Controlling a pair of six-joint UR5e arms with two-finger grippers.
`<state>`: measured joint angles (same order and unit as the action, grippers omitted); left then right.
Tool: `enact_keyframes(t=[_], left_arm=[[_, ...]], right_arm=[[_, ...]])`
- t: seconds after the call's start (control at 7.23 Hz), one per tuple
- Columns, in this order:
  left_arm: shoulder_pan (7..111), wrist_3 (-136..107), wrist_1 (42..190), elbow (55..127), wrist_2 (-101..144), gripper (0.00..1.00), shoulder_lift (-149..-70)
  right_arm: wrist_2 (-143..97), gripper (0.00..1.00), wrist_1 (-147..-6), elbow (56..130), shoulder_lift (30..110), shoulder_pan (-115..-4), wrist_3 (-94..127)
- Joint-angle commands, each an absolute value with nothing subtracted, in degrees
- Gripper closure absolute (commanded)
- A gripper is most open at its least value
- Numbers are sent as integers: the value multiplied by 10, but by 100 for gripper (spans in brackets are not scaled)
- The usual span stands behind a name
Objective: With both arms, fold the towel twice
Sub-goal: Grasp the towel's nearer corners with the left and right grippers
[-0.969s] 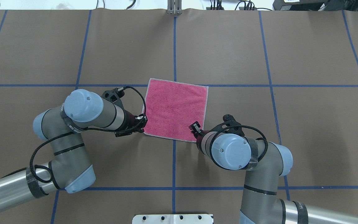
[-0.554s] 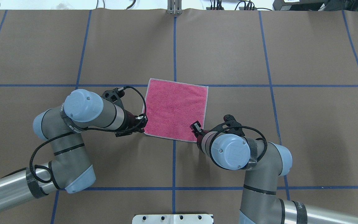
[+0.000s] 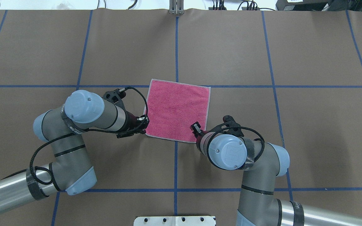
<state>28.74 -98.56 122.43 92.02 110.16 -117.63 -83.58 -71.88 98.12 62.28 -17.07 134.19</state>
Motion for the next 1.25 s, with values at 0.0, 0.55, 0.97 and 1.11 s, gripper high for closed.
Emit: enact_keyframes(t=[0.0,0.55,0.97,1.11], left_arm=[[287,-985,1224,920,1102,100,-1177],[287,-985,1224,920,1102,100,-1178],[287,-985,1224,920,1101,100,-1178],[287,-985,1224,920,1102,100,-1178]], right_arm=[[-837,71,-718,985,623,-172,1341],[-837,74,-719,1000,630,-173,1339],[-837,99,-719,1000,629,-173,1340],[-838,100,-719,1001,632,-174,1333]])
